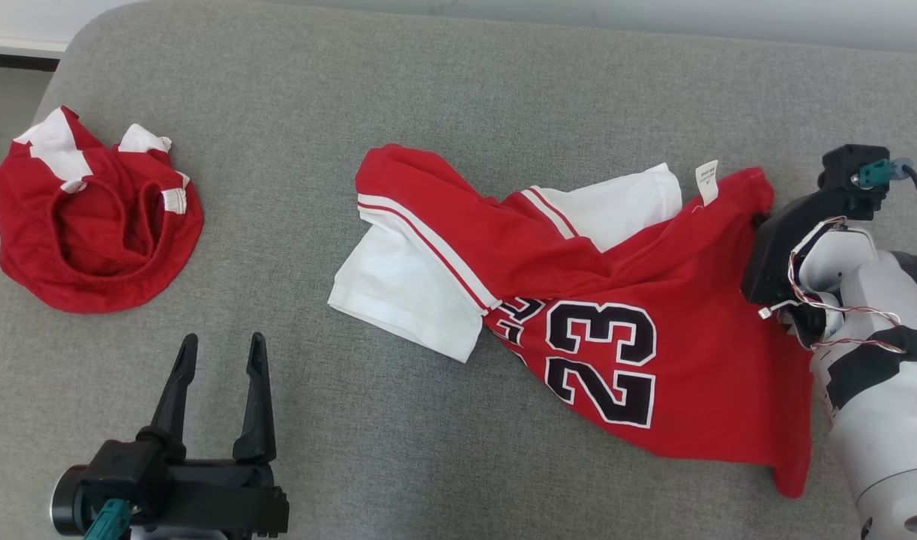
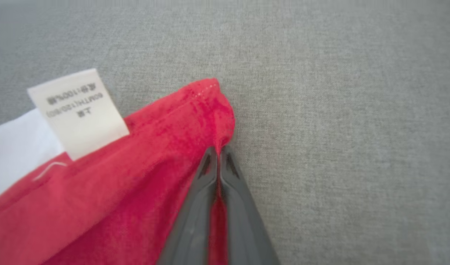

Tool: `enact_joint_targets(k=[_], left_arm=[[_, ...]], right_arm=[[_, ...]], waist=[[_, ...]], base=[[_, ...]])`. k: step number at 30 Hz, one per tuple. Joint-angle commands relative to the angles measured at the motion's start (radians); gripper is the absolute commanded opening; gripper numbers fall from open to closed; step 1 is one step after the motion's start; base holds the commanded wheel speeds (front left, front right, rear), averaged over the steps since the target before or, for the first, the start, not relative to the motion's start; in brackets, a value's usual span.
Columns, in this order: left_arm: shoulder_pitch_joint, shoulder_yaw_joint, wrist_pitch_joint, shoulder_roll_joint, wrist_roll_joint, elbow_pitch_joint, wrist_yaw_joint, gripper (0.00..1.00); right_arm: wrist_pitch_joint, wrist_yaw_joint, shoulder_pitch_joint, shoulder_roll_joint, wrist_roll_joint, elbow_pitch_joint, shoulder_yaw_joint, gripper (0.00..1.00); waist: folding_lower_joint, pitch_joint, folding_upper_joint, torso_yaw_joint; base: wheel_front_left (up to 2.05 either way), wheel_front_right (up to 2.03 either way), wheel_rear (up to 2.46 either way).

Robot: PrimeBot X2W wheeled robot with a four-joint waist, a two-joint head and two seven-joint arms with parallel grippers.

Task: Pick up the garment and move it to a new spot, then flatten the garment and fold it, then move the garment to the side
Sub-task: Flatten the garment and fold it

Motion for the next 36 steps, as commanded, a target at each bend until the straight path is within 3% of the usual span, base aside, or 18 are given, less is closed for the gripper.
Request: enact_joint_targets(k=[1,10,17,21,30,36], left_arm=[[-0.006,0.002,-0.001,-0.002,-0.001,0.004,-0.003,1.00],[-0.026,0.010,-0.001,-0.002,-0.007,0.017,-0.008,1.00],[-0.019,0.019,-0.001,-0.002,-0.015,0.037,-0.009,1.00],[-0.006,0.024,-0.001,-0.001,-0.016,0.046,-0.006,1.00],[0.029,0.041,-0.001,-0.002,-0.019,0.061,0.004,1.00],[0.065,0.068,-0.001,-0.001,-0.013,0.069,0.010,1.00]], right_arm=[[-0.034,-0.003,-0.015,-0.015,-0.010,-0.002,-0.003,0.00],[-0.257,-0.003,-0.146,-0.003,-0.024,-0.067,0.033,0.00],[-0.513,-0.003,-0.222,-0.003,0.043,-0.139,0.204,0.00],[-0.571,-0.003,-0.236,-0.013,0.098,-0.188,0.290,0.00],[-0.582,-0.003,-0.026,-0.080,0.248,-0.302,0.417,0.00],[-0.583,-0.003,0.263,-0.141,0.248,-0.520,0.347,0.00]], waist=[[-0.0001,0.001,-0.0001,0.000],[-0.0001,0.003,-0.0001,-0.006],[-0.0001,-0.032,-0.0001,-0.021],[-0.0001,-0.056,-0.0001,-0.040],[-0.0001,-0.123,-0.0001,-0.096],[-0.0001,-0.169,-0.0001,-0.148]], base=[[0.00,0.00,0.00],[0.00,0.00,0.00],[0.00,0.00,0.00],[0.00,0.00,0.00],[0.00,0.00,0.00],[0.00,0.00,0.00]])
